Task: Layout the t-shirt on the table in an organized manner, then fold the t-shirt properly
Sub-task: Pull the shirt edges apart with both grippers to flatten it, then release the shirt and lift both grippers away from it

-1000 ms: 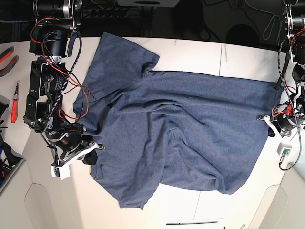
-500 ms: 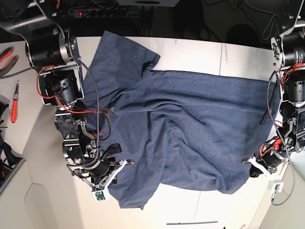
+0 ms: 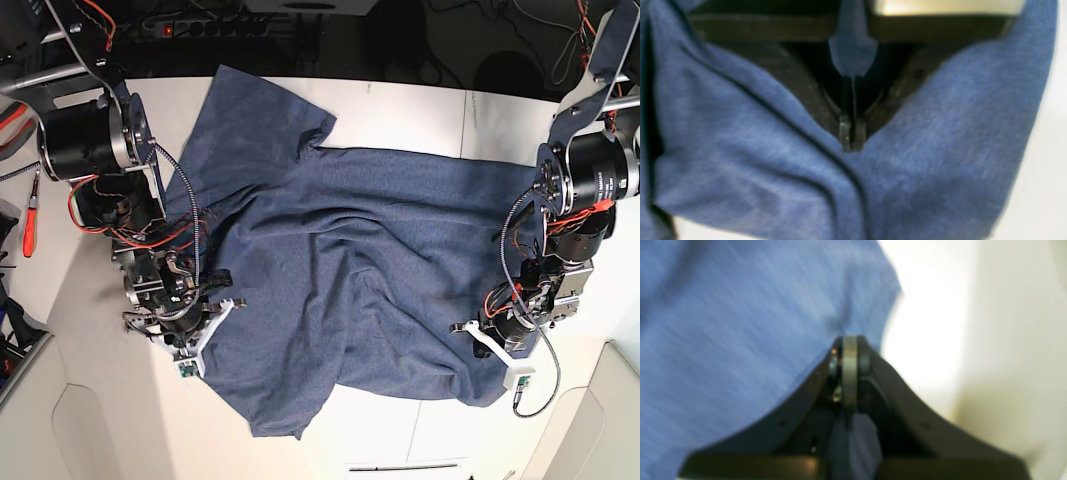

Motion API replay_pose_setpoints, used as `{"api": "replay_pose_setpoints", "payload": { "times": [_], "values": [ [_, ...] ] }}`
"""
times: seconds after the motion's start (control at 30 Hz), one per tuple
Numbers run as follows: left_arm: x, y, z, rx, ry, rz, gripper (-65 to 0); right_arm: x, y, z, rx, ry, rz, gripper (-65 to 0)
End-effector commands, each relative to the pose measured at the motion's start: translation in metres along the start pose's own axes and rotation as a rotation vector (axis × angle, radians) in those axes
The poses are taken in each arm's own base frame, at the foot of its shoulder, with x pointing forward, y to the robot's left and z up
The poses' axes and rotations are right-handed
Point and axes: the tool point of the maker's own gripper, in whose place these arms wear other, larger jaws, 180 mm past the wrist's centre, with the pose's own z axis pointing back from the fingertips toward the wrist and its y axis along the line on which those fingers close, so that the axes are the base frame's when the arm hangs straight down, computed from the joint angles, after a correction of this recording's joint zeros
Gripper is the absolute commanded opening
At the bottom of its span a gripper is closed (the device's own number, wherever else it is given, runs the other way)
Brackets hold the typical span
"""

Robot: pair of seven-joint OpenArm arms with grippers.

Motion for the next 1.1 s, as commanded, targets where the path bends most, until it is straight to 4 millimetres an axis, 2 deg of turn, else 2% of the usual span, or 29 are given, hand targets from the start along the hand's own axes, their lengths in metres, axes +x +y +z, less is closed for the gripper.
{"api": "replay_pose_setpoints", "payload": {
  "times": [0.0, 0.13, 0.2, 0.37, 0.5, 0.67, 0.73, 0.83, 0.97, 1.07],
  "values": [
    [0.031, 0.007, -0.001, 0.021, -0.068, -0.009, -65.0, 0.026, -0.020, 0.001, -0.039, -0.061, 0.003, -65.0],
    [0.021, 0.021, 0.002, 0.074, -0.029, -0.037, -65.0, -0.007, -0.045, 0.004, -0.087, -0.007, 0.030, -65.0],
    [0.018, 0.028, 0.004, 0.093, -0.020, -0.049, -65.0, -0.017, -0.060, 0.006, -0.119, 0.009, 0.034, -65.0],
    [0.016, 0.053, 0.009, 0.181, 0.003, -0.060, -65.0, -0.029, -0.090, 0.011, -0.170, 0.028, 0.044, -65.0],
    [0.010, 0.067, 0.013, 0.245, 0.033, -0.063, -65.0, -0.030, -0.105, 0.014, -0.225, 0.030, 0.042, -65.0],
    [0.005, 0.072, 0.015, 0.275, 0.055, -0.080, -65.0, -0.029, -0.113, 0.016, -0.273, 0.025, 0.035, -65.0],
    [0.007, 0.072, 0.015, 0.275, 0.046, -0.080, -65.0, -0.024, -0.113, 0.017, -0.279, 0.008, 0.036, -65.0],
    [0.020, 0.080, 0.018, 0.286, -0.013, -0.092, -65.0, -0.008, -0.118, 0.019, -0.300, -0.052, 0.041, -65.0],
    [0.029, 0.115, 0.033, 0.343, -0.032, -0.108, -65.0, 0.005, -0.142, 0.034, -0.438, -0.108, 0.031, -65.0],
    [0.033, 0.148, 0.050, 0.394, -0.036, -0.092, -65.0, 0.006, -0.150, 0.045, -0.463, -0.136, 0.007, -65.0]
  ]
}}
